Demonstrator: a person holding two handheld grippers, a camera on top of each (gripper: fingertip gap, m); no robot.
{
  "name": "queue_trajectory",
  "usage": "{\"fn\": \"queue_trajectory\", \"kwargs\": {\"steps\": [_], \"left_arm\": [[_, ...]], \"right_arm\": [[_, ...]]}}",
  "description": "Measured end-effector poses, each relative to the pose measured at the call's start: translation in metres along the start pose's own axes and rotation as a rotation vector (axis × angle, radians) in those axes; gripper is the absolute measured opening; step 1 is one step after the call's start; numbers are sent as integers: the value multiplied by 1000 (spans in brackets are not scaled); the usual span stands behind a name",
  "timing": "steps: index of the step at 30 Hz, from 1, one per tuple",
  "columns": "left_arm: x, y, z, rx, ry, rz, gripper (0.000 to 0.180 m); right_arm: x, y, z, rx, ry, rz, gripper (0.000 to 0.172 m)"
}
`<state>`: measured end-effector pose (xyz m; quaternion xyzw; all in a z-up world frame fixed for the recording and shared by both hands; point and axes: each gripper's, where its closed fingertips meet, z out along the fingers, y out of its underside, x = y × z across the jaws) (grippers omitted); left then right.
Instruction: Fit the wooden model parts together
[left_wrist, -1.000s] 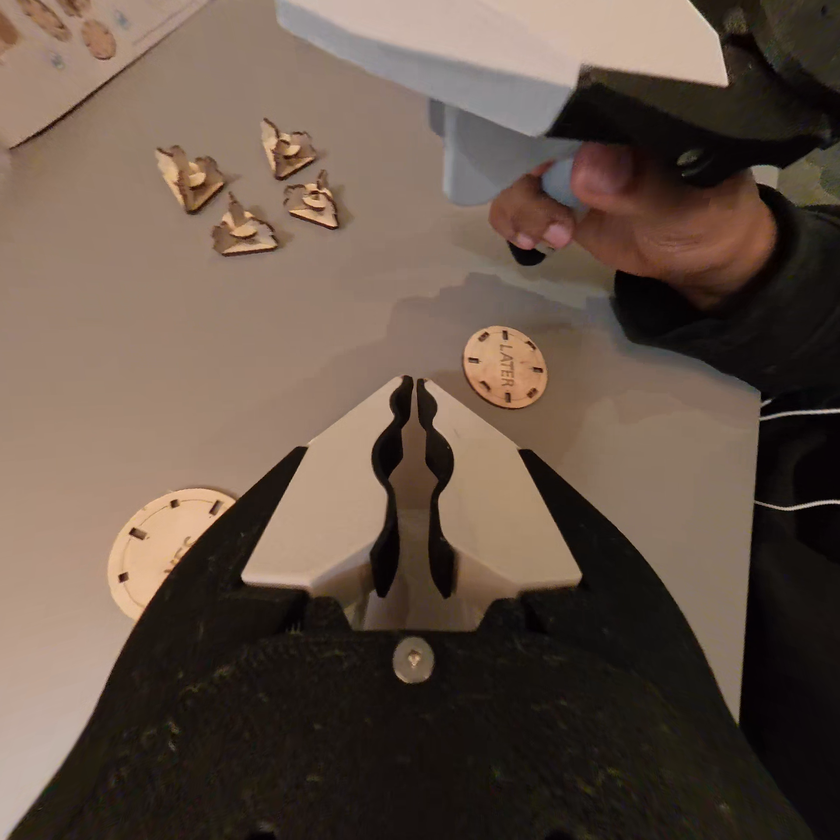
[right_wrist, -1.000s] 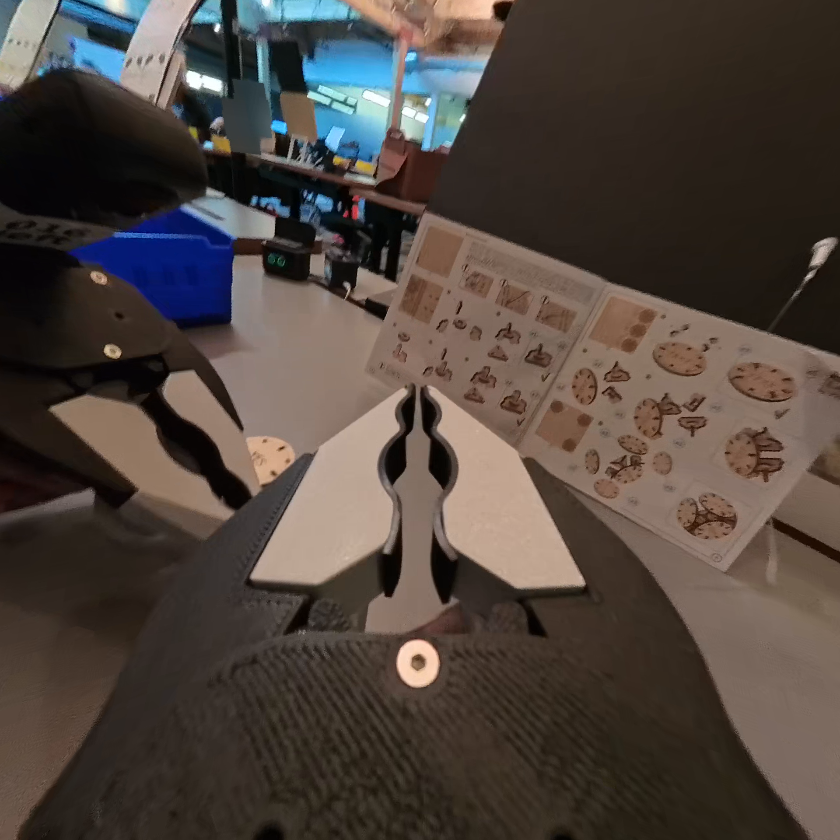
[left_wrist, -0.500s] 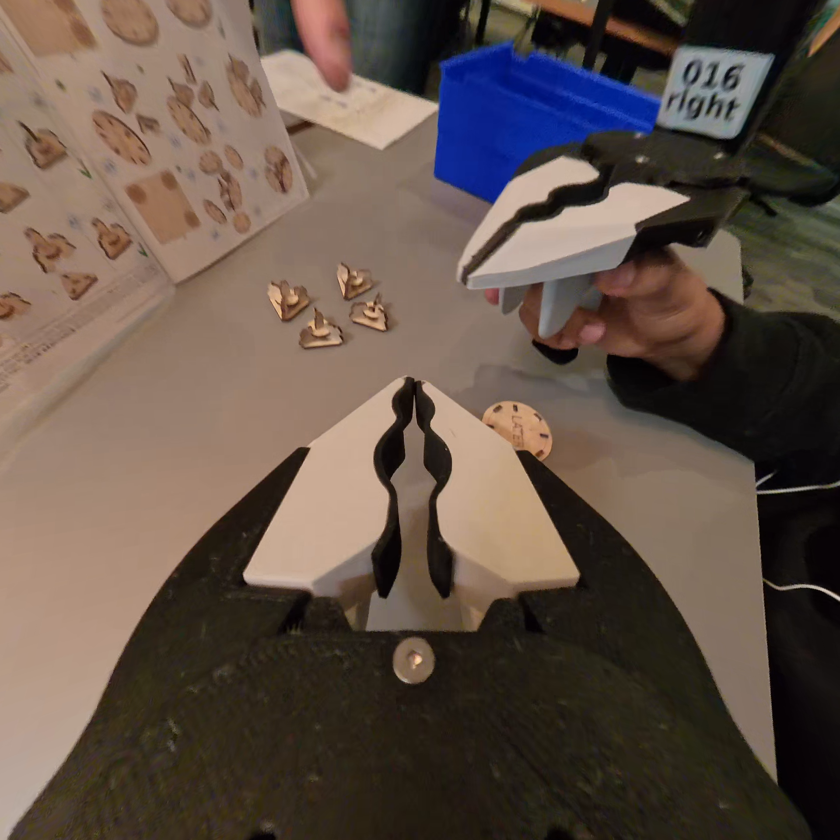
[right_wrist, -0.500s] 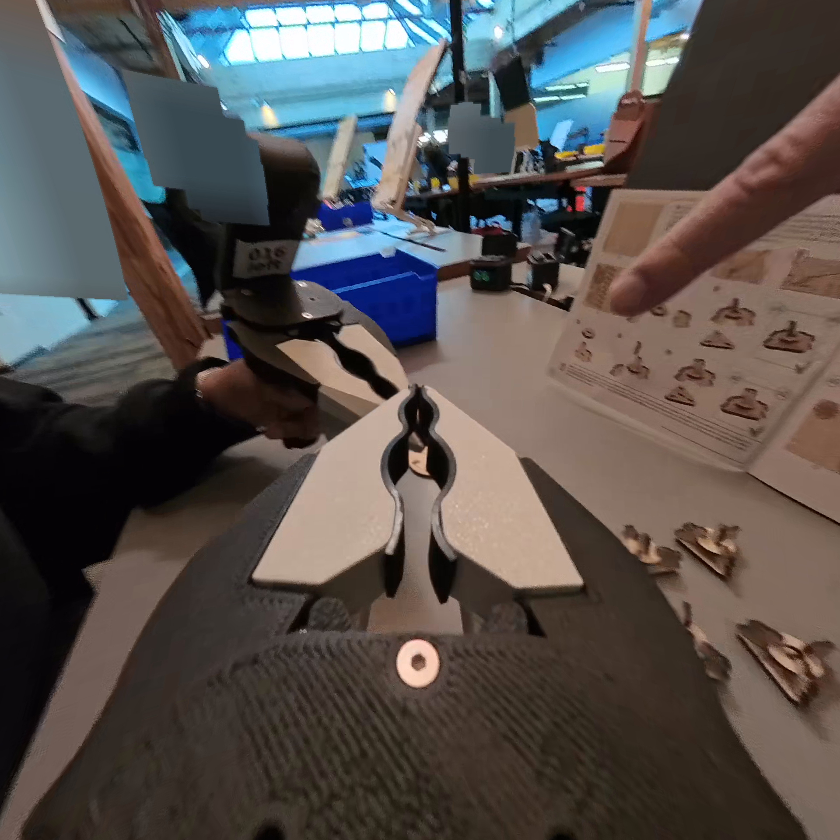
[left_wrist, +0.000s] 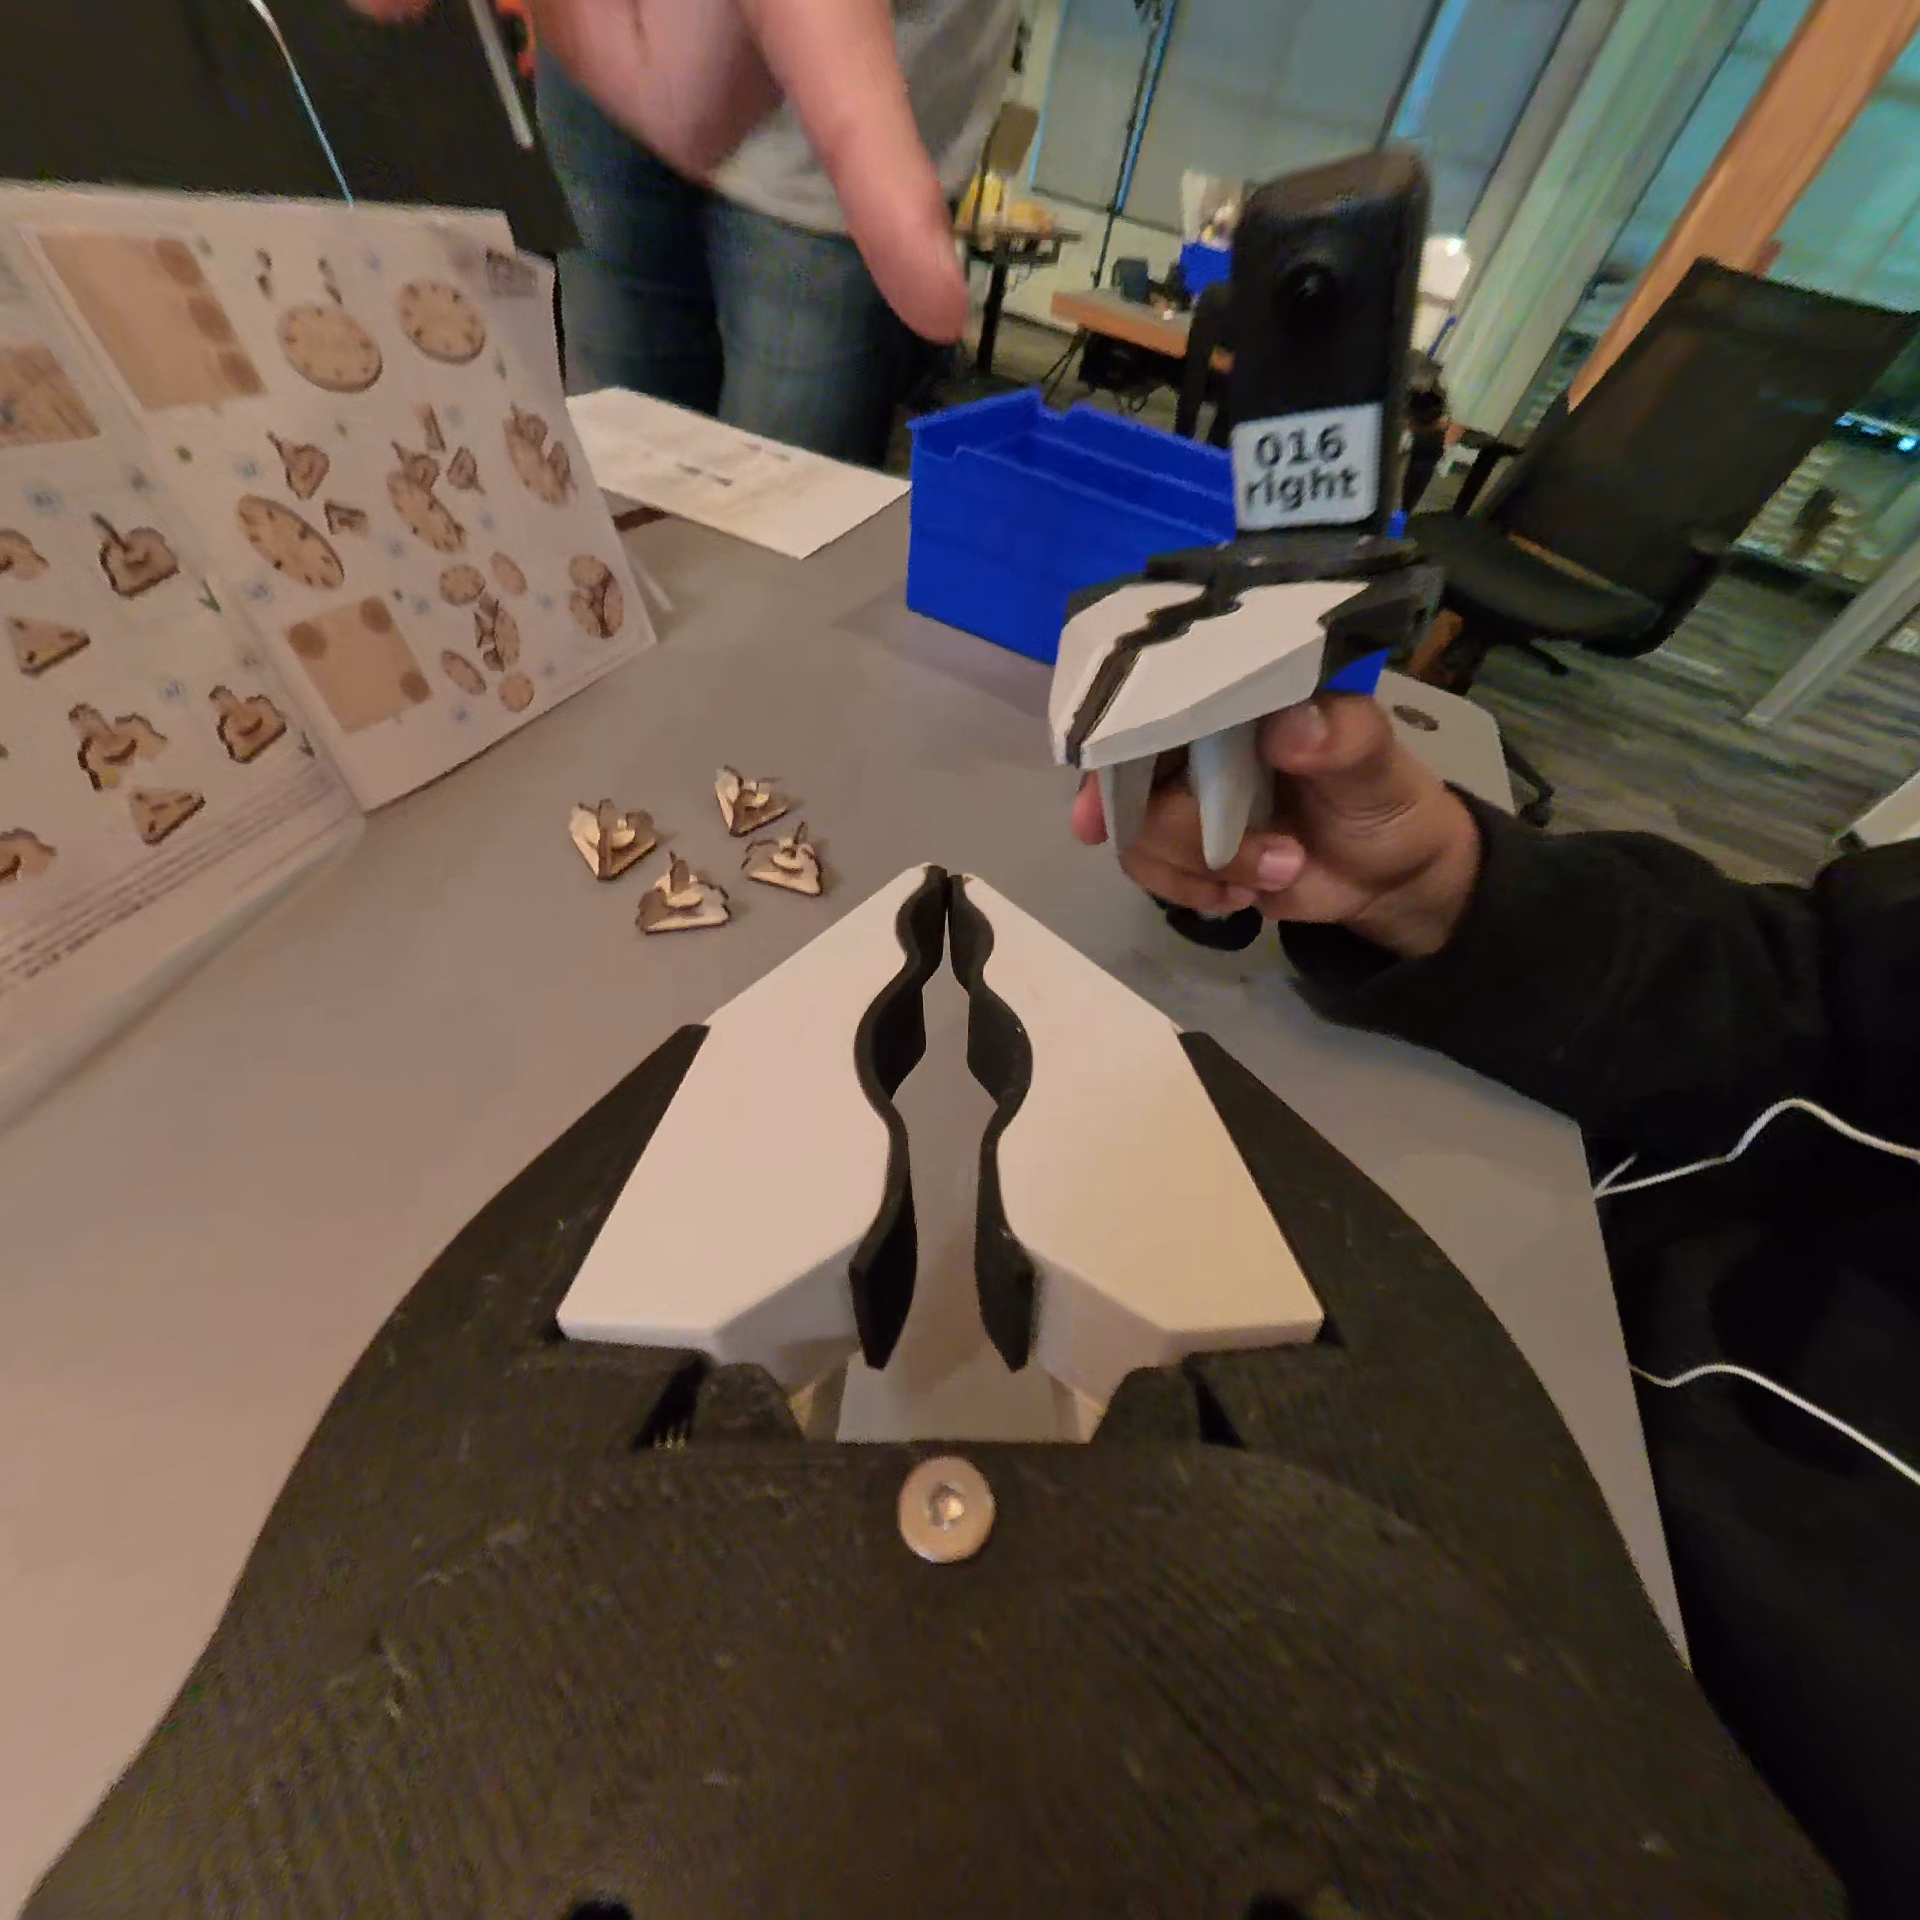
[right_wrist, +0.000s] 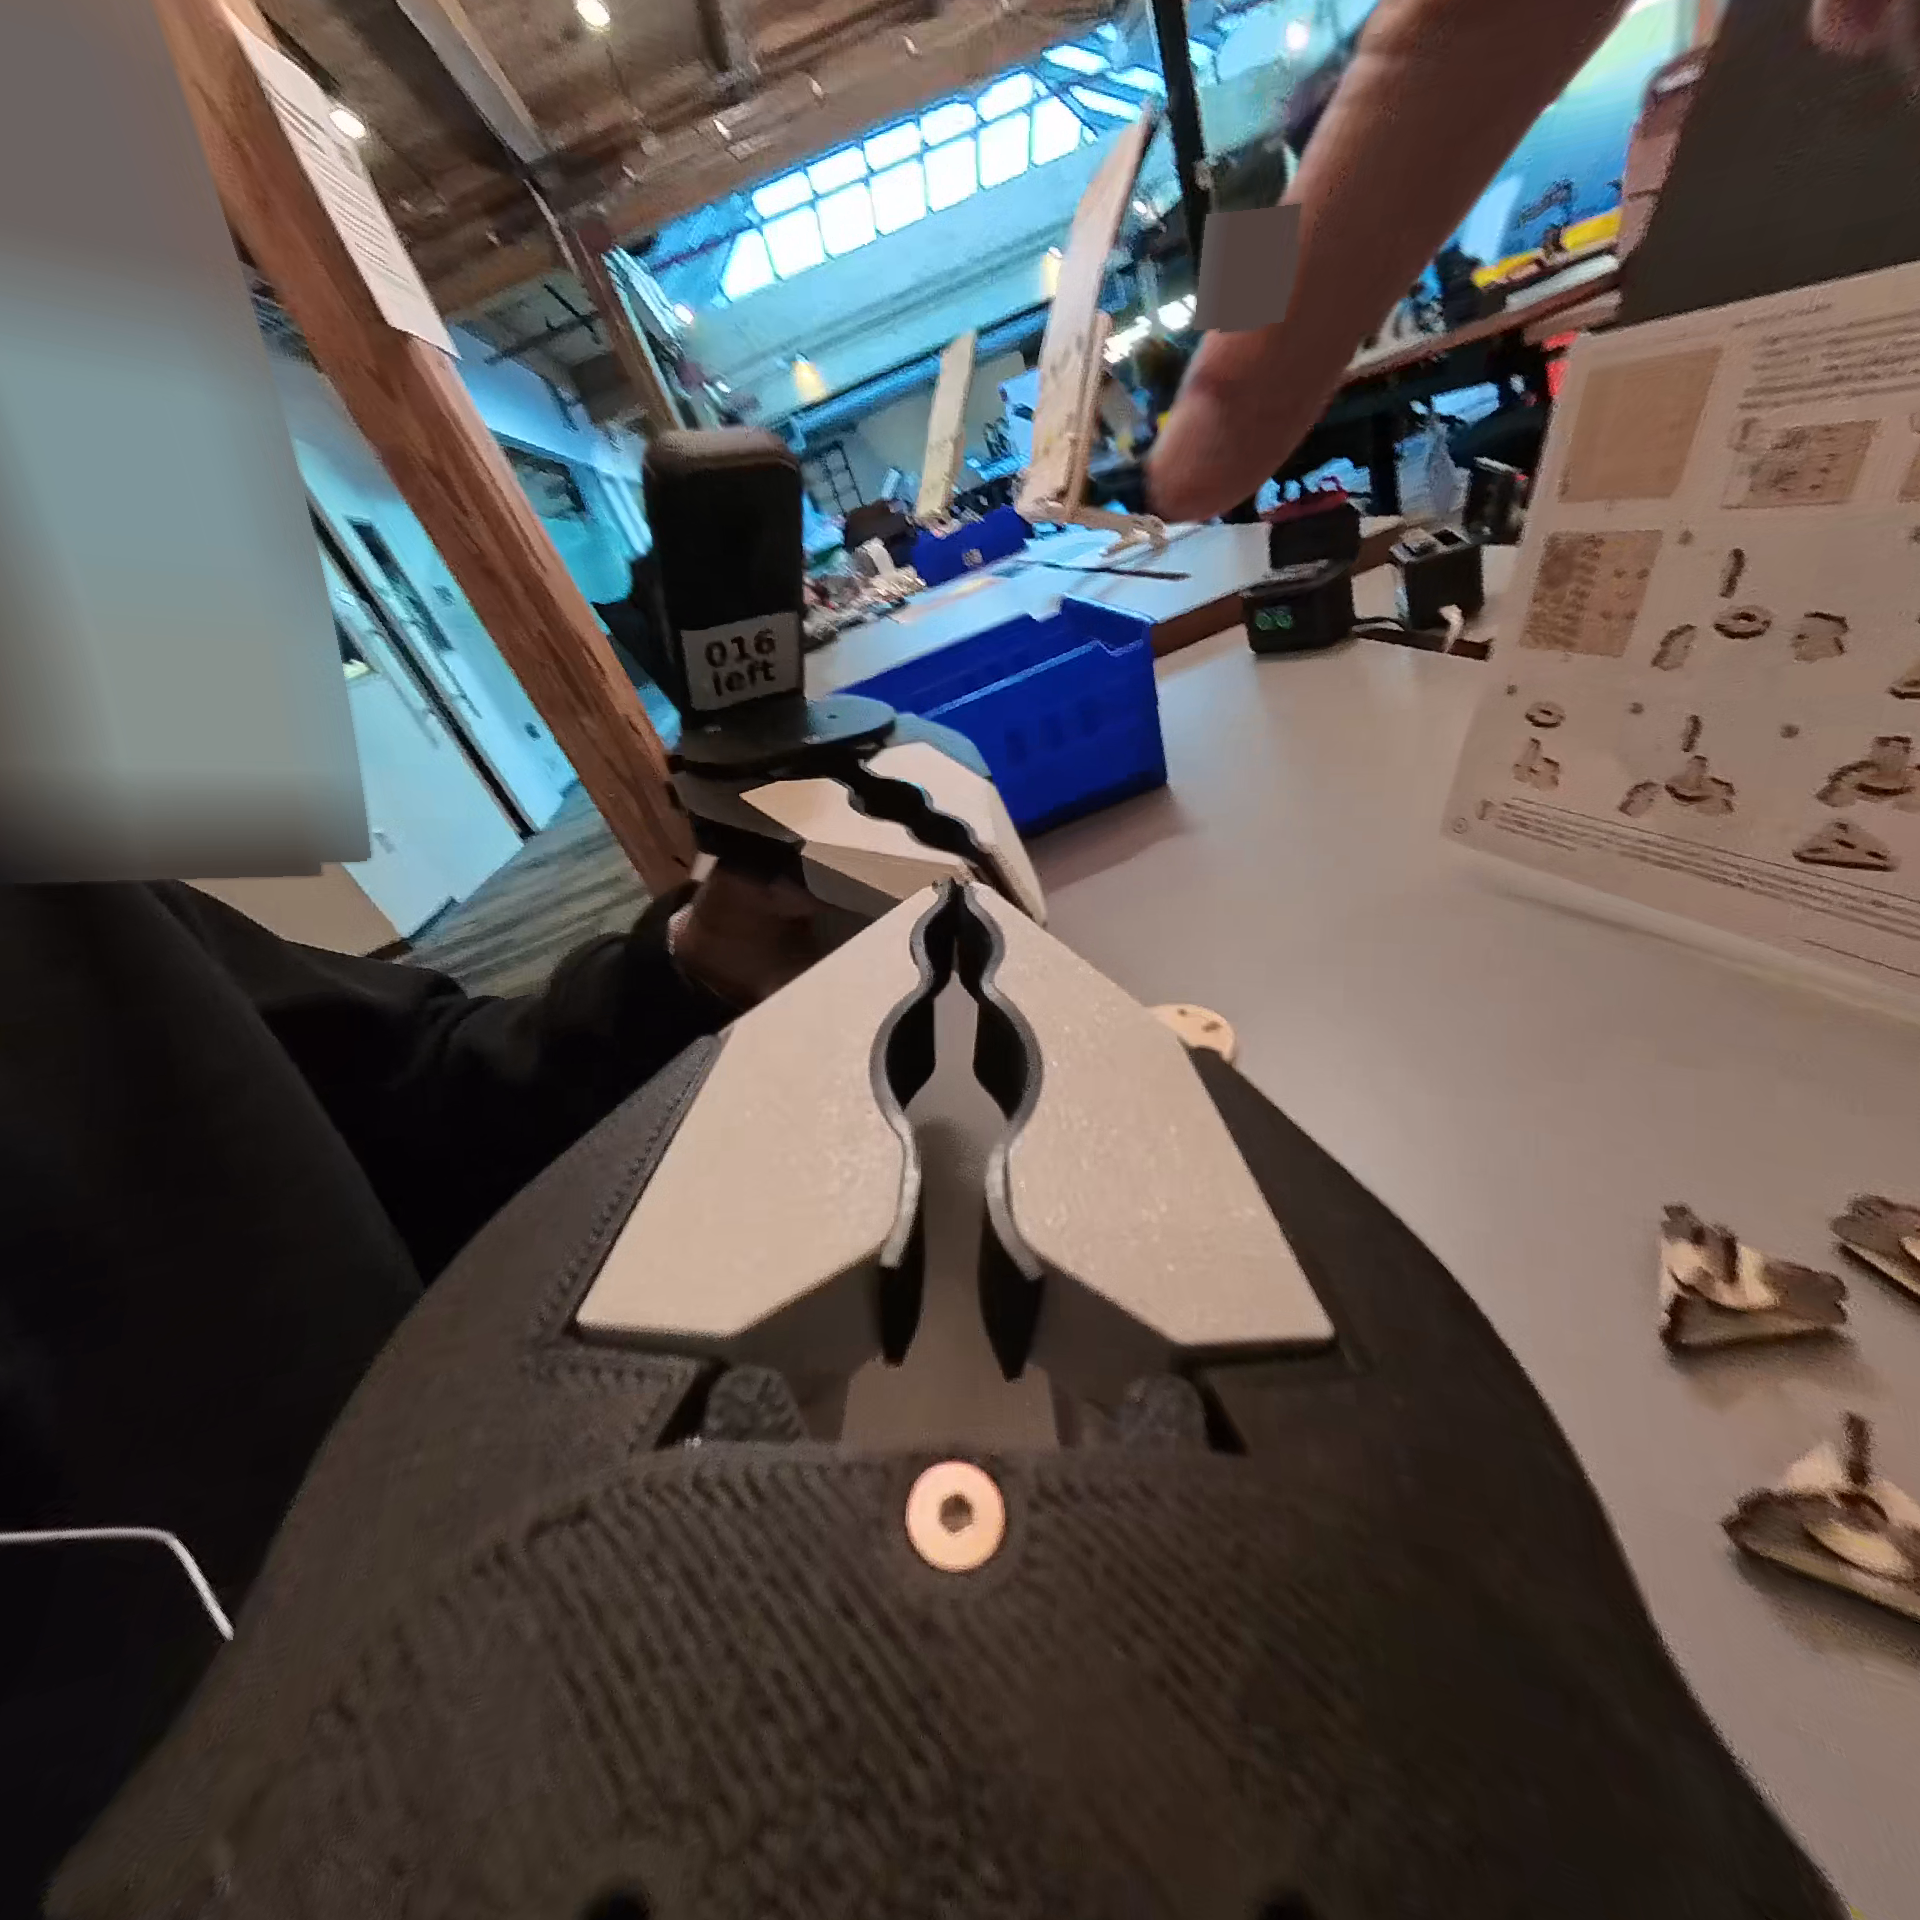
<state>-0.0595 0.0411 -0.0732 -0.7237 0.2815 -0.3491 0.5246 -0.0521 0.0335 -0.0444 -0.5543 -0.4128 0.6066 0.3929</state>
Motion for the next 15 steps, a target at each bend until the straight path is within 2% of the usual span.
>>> {"fn": "queue_trajectory", "kwargs": {"steps": [3,8,12,15], "left_arm": [[-1,11,5,-64,0,-17,0],[-11,34,12,-186,-53,-38,0],[-16,39,12,-213,-88,-54,0],[-25,44,10,-240,-134,-55,0]], "right_arm": [[10,15,-8,-123,121,-26,0],[26,71,-36,-575,338,-64,0],[22,102,-48,-898,389,-131,0],[21,119,-48,-1074,380,-175,0]]}}
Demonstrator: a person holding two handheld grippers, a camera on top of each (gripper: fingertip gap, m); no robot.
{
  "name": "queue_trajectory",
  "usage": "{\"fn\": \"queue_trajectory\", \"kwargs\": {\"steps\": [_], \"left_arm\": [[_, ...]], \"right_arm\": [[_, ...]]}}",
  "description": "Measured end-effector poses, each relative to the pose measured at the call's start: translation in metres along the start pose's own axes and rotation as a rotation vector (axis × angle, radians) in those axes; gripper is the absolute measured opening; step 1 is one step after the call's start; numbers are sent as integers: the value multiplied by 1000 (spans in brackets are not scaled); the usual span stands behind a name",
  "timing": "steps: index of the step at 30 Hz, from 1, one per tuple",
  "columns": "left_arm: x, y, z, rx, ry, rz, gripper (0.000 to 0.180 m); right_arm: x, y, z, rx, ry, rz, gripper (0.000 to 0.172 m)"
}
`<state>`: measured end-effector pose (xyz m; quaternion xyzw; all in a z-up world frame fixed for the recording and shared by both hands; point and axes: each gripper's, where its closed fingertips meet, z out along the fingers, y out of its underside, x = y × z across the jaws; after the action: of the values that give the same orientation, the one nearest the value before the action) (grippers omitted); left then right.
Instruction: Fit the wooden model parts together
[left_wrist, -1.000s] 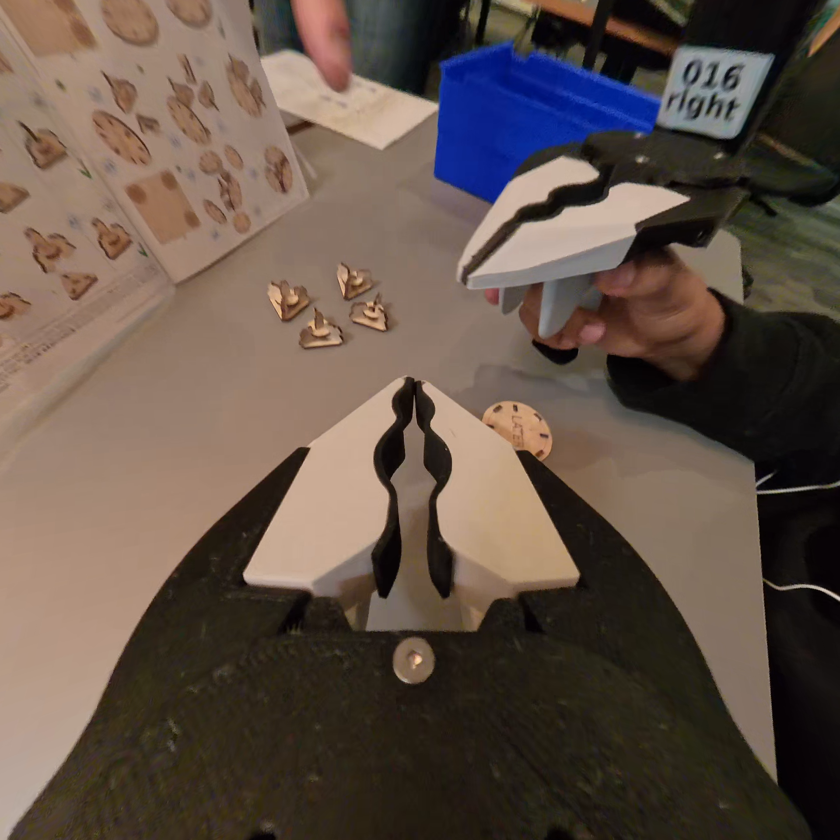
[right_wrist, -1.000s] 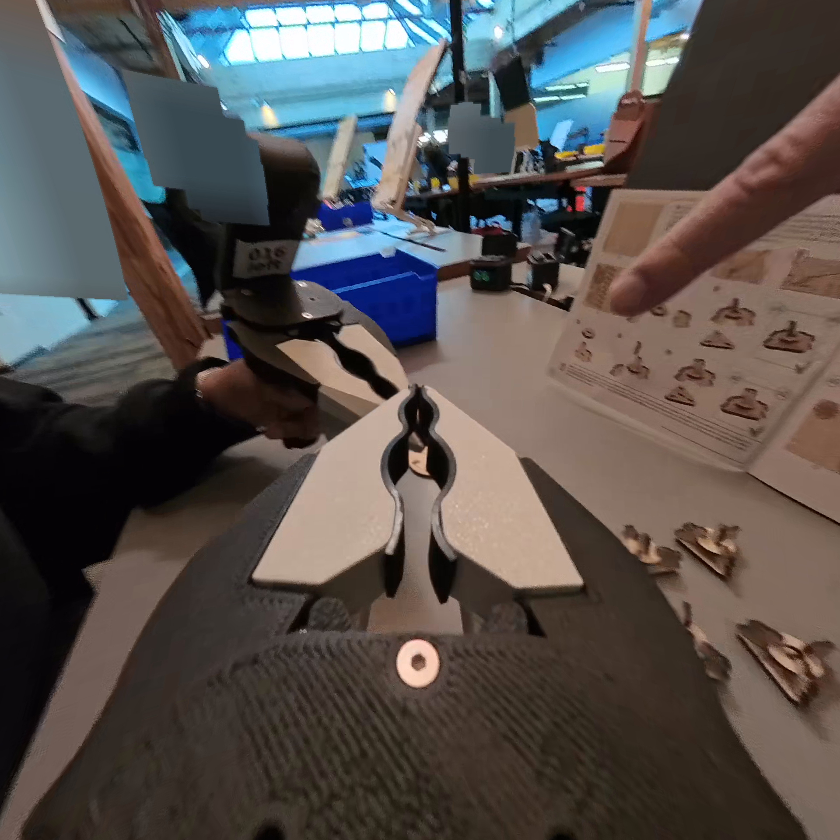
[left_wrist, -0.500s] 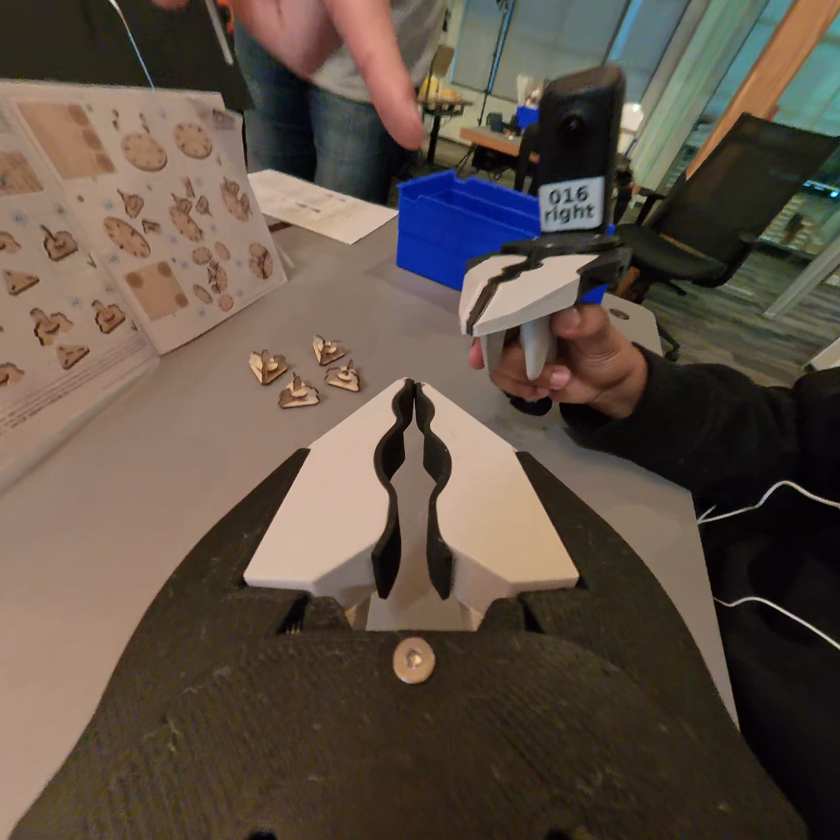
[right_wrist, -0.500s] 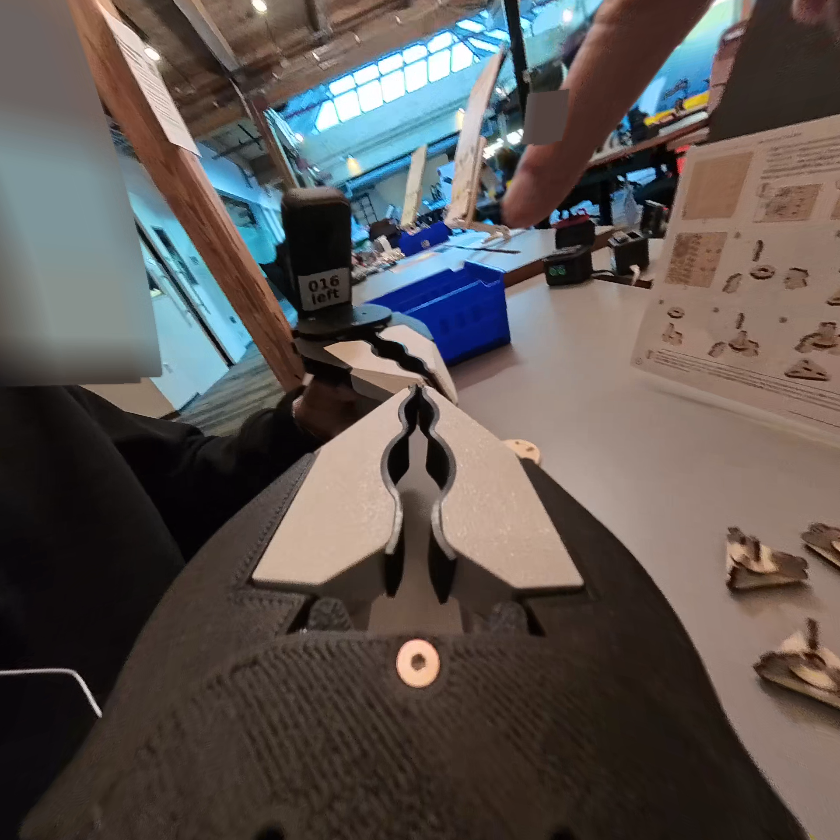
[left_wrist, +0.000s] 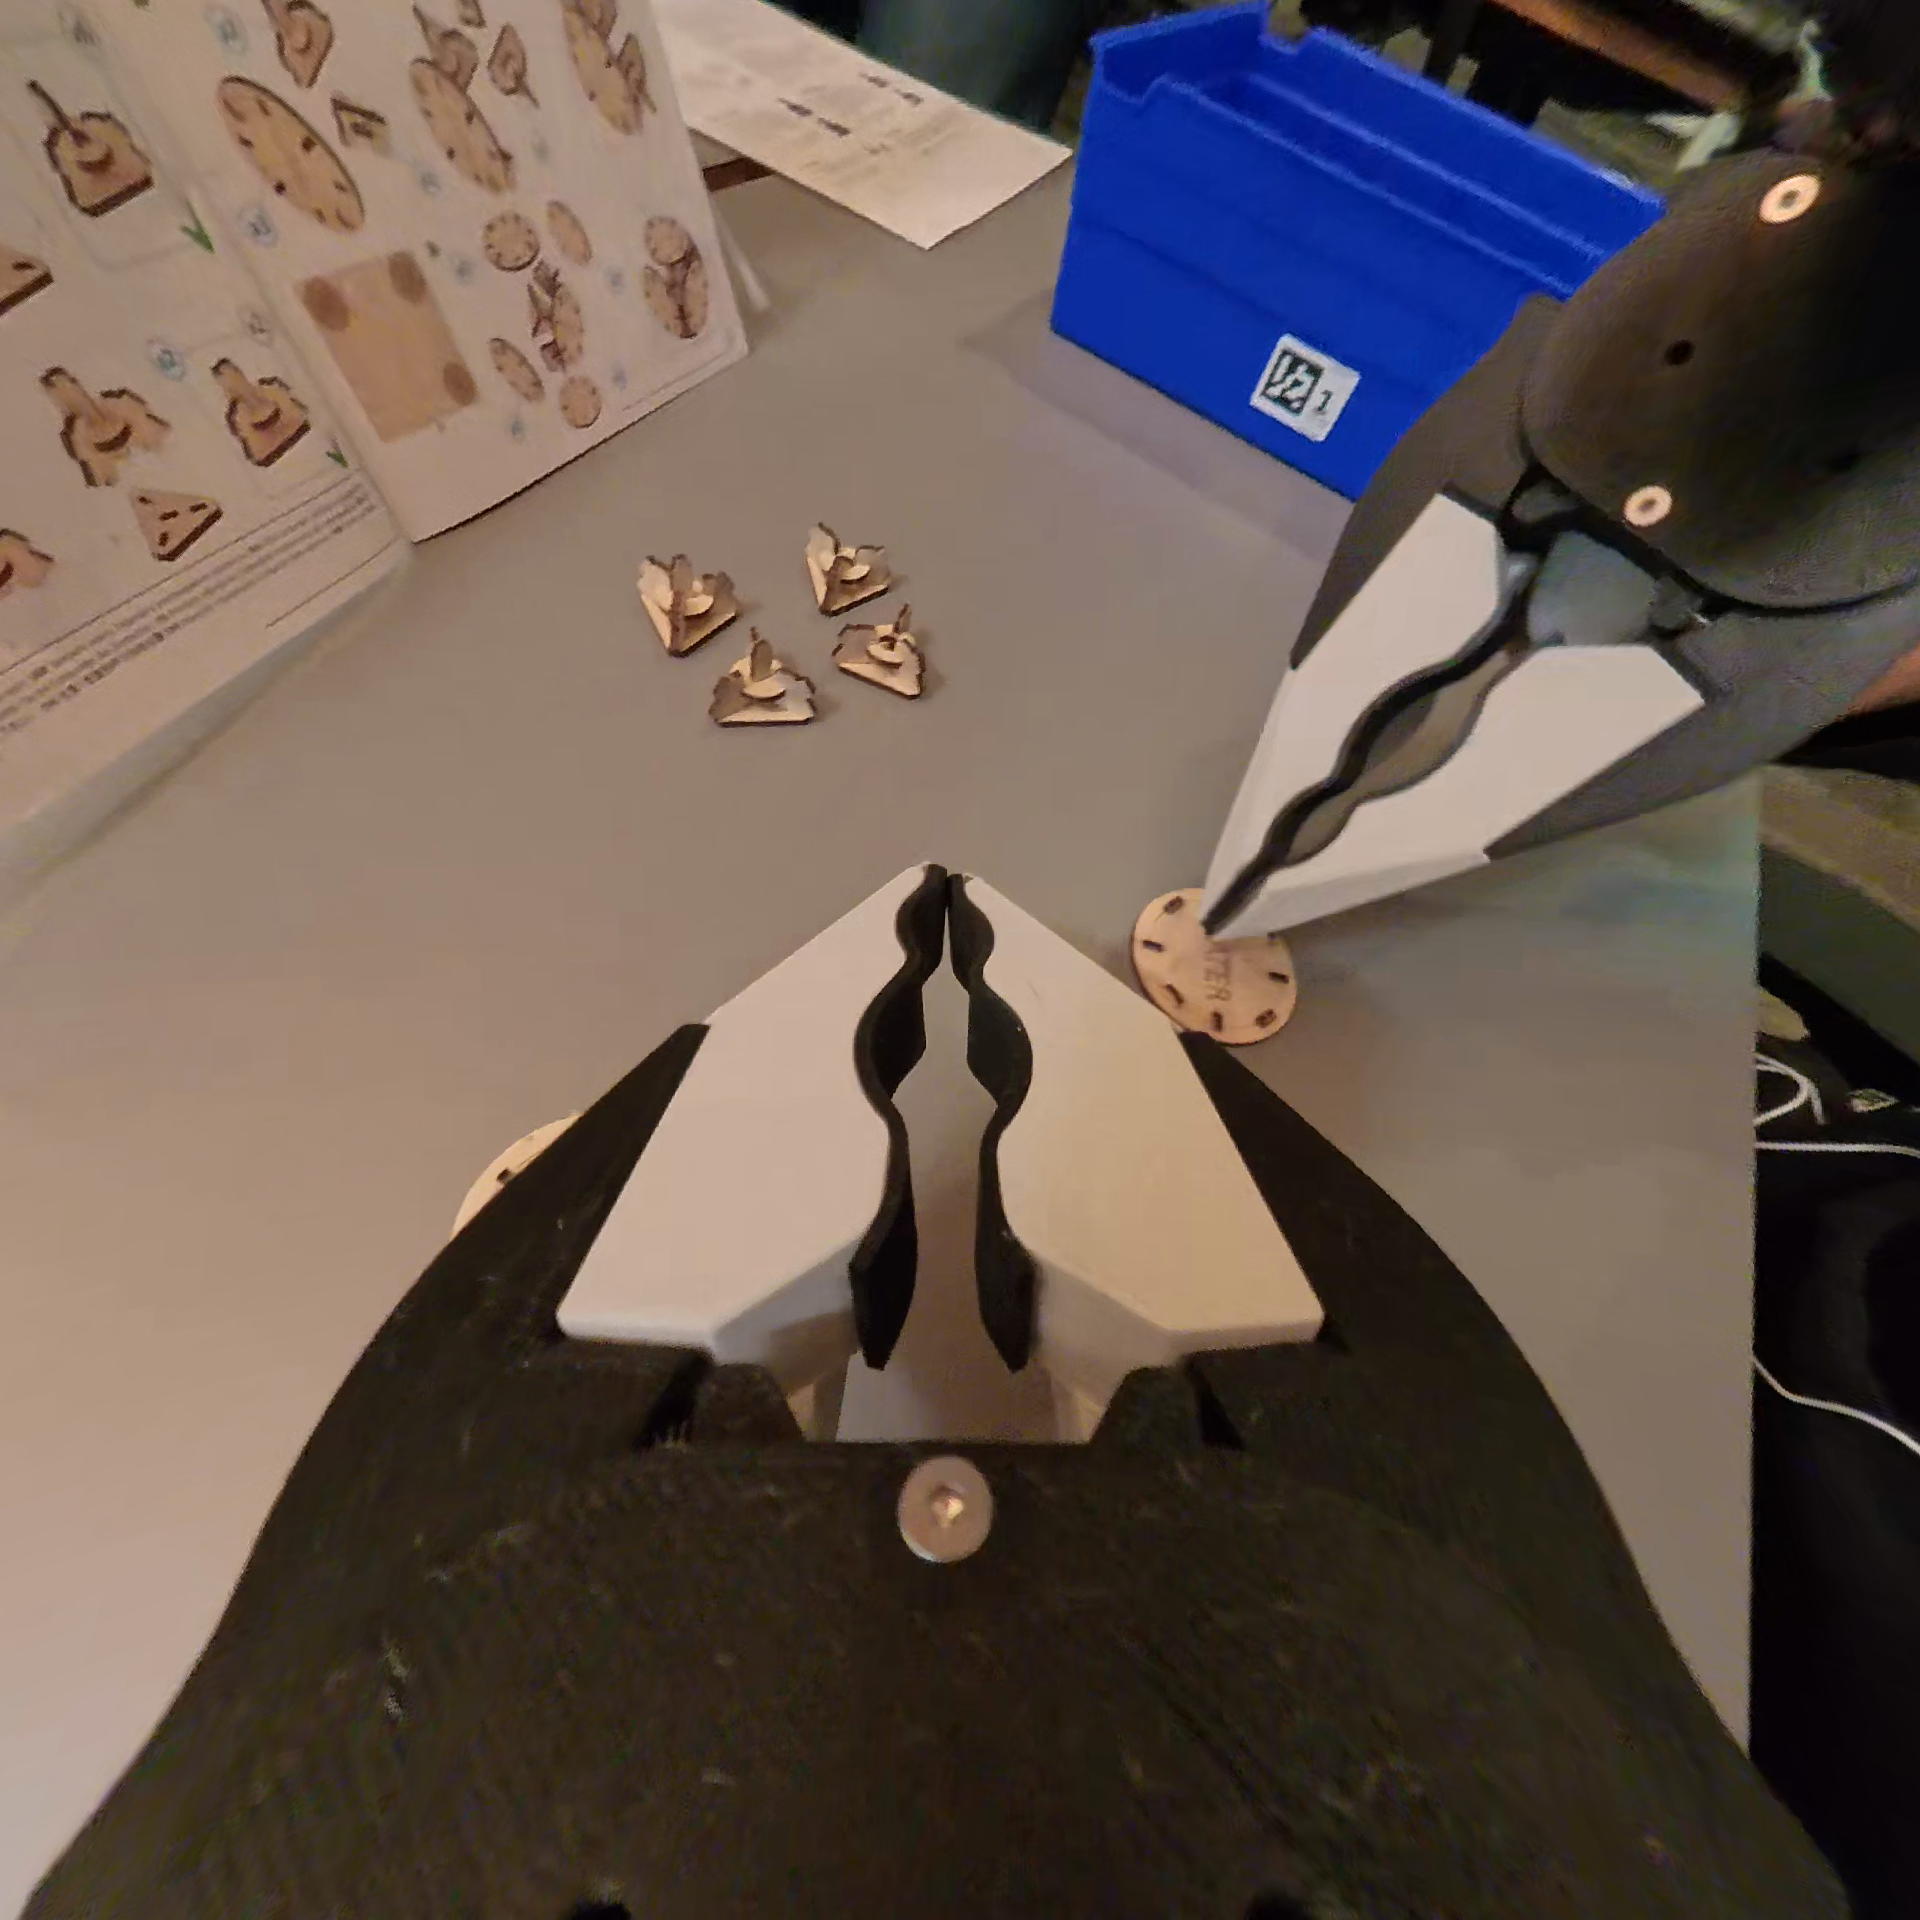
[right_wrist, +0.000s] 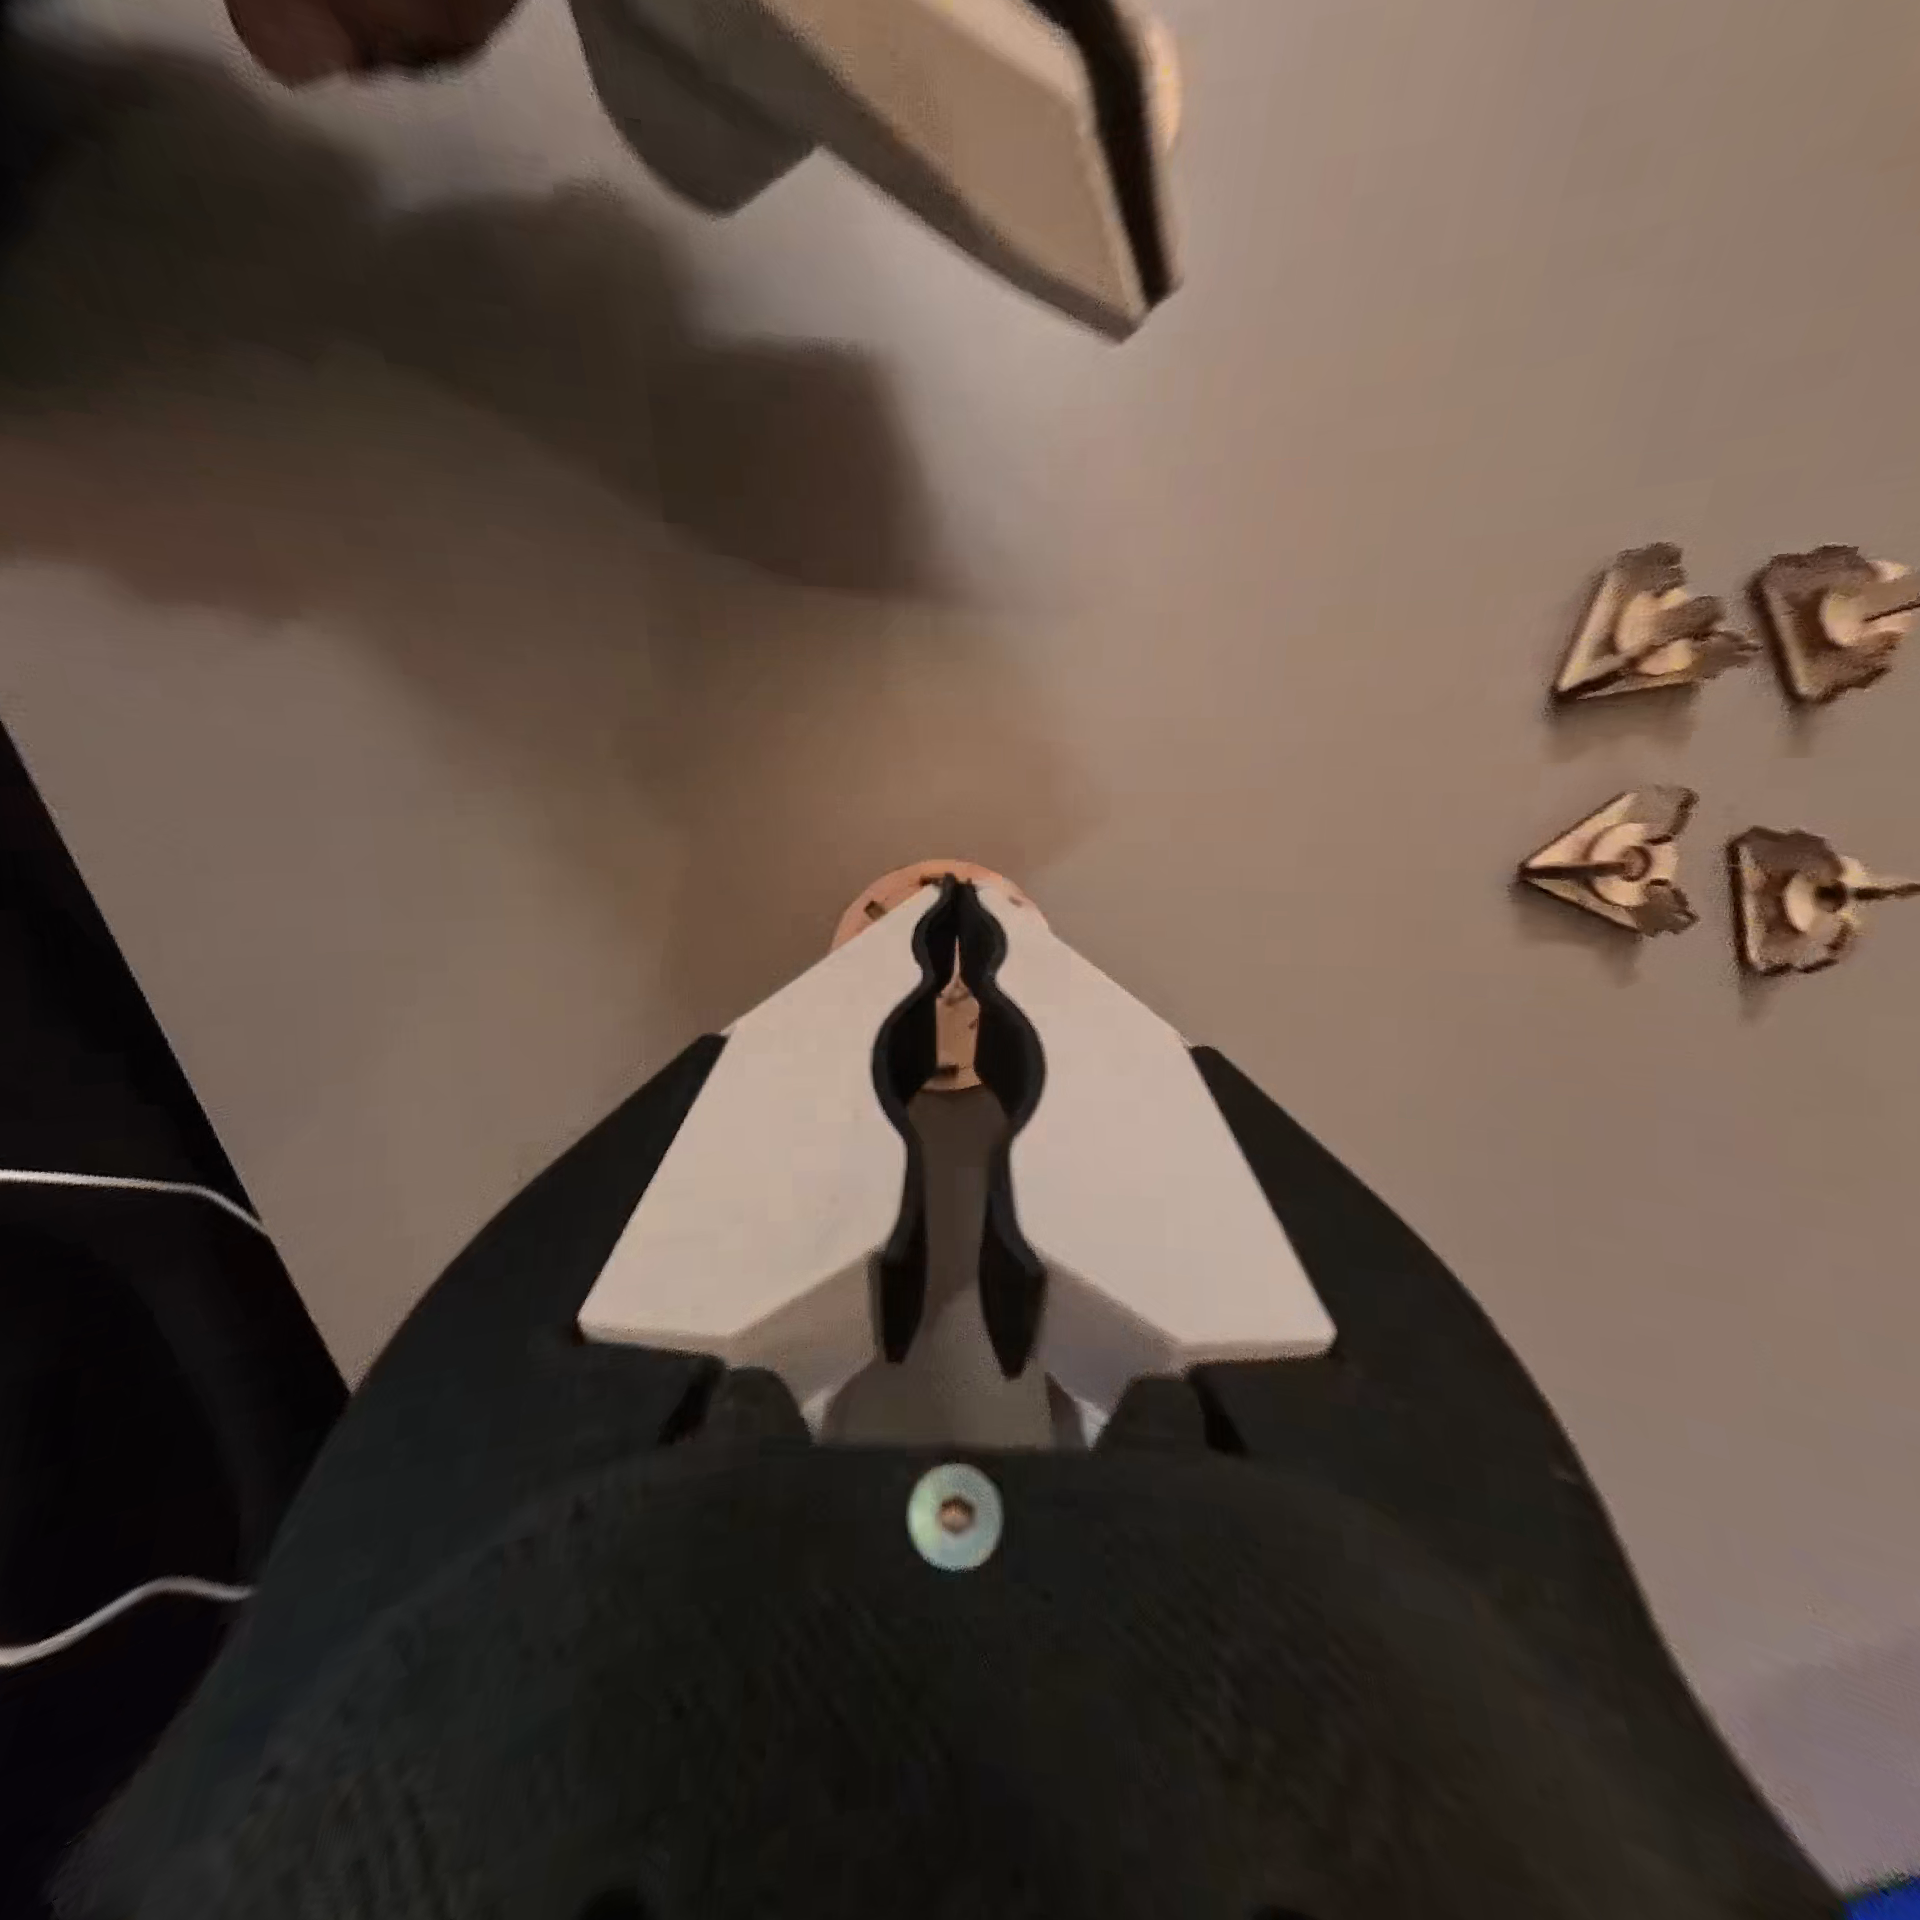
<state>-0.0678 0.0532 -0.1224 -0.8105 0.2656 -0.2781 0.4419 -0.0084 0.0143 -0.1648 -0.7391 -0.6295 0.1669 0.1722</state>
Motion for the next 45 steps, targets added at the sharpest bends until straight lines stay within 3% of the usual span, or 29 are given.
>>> {"fn": "queue_trajectory", "kwargs": {"steps": [5,12,16,45], "left_arm": [[-9,6,1,-35,-55,2,0],[-15,10,1,-57,-82,-11,0],[-15,11,1,-65,-85,-8,0],[-19,17,3,-101,-103,-19,0]], "right_arm": [[-2,8,17,-164,4,-50,0],[0,15,23,-262,12,-49,0],[-1,0,16,-184,6,-30,0],[-5,-1,28,-176,6,-48,0]]}}
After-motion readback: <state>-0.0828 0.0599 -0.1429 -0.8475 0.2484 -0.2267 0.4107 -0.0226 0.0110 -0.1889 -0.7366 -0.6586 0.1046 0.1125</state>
